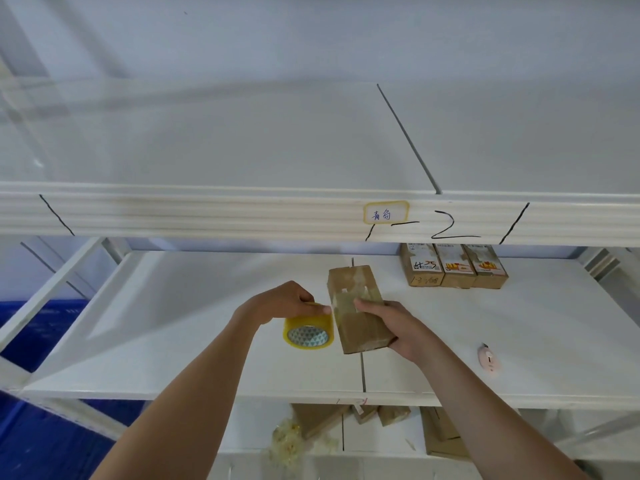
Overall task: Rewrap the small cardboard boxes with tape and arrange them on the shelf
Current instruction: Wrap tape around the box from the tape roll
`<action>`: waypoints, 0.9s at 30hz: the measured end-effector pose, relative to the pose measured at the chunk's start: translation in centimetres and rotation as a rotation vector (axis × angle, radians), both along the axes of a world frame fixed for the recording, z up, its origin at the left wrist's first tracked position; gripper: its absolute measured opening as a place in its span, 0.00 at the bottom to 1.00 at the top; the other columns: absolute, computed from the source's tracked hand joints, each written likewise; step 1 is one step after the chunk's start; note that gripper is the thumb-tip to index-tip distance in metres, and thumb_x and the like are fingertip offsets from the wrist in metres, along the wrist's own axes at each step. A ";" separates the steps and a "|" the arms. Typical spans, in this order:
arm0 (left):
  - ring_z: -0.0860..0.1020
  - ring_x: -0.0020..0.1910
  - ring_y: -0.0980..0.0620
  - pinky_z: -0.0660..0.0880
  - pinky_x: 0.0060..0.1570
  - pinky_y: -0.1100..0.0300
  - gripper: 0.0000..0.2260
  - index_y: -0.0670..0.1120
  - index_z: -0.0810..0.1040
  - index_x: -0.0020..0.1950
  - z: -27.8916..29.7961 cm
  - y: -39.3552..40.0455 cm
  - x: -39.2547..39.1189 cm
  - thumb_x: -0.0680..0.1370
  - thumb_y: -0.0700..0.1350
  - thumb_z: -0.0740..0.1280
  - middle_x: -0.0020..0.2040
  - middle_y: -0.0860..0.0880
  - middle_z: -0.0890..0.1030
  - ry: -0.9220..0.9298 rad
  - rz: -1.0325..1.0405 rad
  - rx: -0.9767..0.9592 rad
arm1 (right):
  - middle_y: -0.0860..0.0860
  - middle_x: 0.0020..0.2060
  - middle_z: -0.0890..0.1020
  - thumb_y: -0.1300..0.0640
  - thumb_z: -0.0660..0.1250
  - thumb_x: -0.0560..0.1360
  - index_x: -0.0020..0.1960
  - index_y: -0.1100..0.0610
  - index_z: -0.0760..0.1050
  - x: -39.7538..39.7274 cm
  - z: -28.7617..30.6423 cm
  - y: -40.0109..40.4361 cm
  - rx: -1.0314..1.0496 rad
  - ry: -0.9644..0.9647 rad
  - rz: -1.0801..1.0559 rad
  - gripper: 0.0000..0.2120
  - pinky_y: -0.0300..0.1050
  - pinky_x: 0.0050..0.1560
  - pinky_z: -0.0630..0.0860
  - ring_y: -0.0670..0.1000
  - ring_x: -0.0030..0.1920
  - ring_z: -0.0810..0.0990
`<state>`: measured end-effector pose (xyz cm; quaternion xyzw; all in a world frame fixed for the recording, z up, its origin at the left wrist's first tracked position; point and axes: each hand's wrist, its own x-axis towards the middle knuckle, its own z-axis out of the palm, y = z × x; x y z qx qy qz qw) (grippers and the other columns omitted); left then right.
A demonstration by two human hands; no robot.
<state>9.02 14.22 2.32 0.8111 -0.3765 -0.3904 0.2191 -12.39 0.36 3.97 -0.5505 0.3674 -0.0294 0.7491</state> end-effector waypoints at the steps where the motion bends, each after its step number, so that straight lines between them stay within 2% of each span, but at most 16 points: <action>1: 0.75 0.41 0.50 0.71 0.44 0.56 0.22 0.52 0.81 0.33 -0.3 0.2 0.1 0.65 0.72 0.72 0.35 0.52 0.76 0.029 -0.004 -0.006 | 0.55 0.51 0.87 0.51 0.77 0.72 0.60 0.59 0.81 -0.2 -0.1 -0.2 0.002 0.006 -0.024 0.20 0.50 0.48 0.82 0.56 0.53 0.86; 3: 0.75 0.42 0.49 0.71 0.46 0.55 0.22 0.51 0.81 0.35 -0.9 0.7 0.3 0.63 0.70 0.72 0.37 0.51 0.76 0.057 0.016 -0.007 | 0.54 0.50 0.87 0.52 0.78 0.71 0.60 0.58 0.81 -0.6 -0.6 -0.5 -0.041 0.043 -0.033 0.20 0.49 0.48 0.82 0.55 0.52 0.86; 7: 0.73 0.39 0.50 0.69 0.42 0.57 0.19 0.49 0.78 0.33 -1.7 0.8 -0.1 0.72 0.63 0.75 0.35 0.50 0.74 0.050 0.028 -0.001 | 0.54 0.49 0.87 0.52 0.78 0.71 0.59 0.58 0.81 -0.9 -1.7 -0.7 -0.053 0.076 -0.040 0.20 0.48 0.48 0.82 0.55 0.51 0.86; 10: 0.72 0.38 0.50 0.67 0.41 0.56 0.21 0.48 0.77 0.34 -1.7 0.5 -0.3 0.71 0.64 0.74 0.35 0.49 0.72 0.043 0.032 -0.002 | 0.55 0.50 0.87 0.52 0.79 0.70 0.59 0.59 0.81 -1.1 -2.5 -1.0 -0.020 0.088 -0.058 0.21 0.51 0.51 0.83 0.56 0.52 0.86; 14: 0.76 0.39 0.49 0.71 0.41 0.57 0.23 0.42 0.83 0.44 -2.2 0.2 -0.4 0.71 0.64 0.74 0.38 0.48 0.77 -0.037 0.053 0.015 | 0.55 0.47 0.88 0.54 0.80 0.69 0.57 0.60 0.82 -1.4 -3.4 -1.2 -0.049 0.123 -0.087 0.19 0.49 0.45 0.83 0.56 0.49 0.87; 18: 0.82 0.47 0.48 0.78 0.46 0.56 0.19 0.49 0.84 0.46 -2.2 -0.4 -0.8 0.71 0.64 0.74 0.45 0.48 0.83 -0.170 0.015 0.053 | 0.56 0.45 0.88 0.54 0.80 0.68 0.55 0.61 0.81 -1.4 -4.7 -1.3 -0.051 0.180 -0.139 0.20 0.50 0.45 0.84 0.57 0.47 0.87; 21: 0.81 0.47 0.49 0.76 0.42 0.60 0.19 0.48 0.85 0.51 -2.6 -0.6 -1.3 0.72 0.62 0.74 0.47 0.48 0.82 -0.250 -0.015 0.075 | 0.56 0.47 0.86 0.53 0.81 0.67 0.55 0.61 0.80 -1.1 -5.7 -1.2 -0.102 0.251 -0.132 0.21 0.47 0.45 0.82 0.55 0.47 0.85; 25: 0.80 0.49 0.49 0.75 0.44 0.61 0.19 0.47 0.85 0.54 -3.6 -0.4 -2.0 0.75 0.60 0.72 0.50 0.47 0.83 -0.271 -0.051 0.100 | 0.56 0.46 0.84 0.57 0.81 0.68 0.54 0.63 0.78 -0.8 -7.3 -1.3 -0.178 0.312 -0.131 0.20 0.41 0.35 0.78 0.53 0.44 0.83; 27: 0.80 0.48 0.49 0.76 0.44 0.60 0.19 0.47 0.86 0.54 -4.3 -0.5 -2.3 0.75 0.61 0.72 0.49 0.47 0.83 -0.286 -0.033 0.095 | 0.55 0.46 0.84 0.53 0.81 0.68 0.53 0.62 0.77 -0.6 -8.6 -1.5 -0.255 0.366 -0.140 0.21 0.43 0.38 0.79 0.53 0.45 0.83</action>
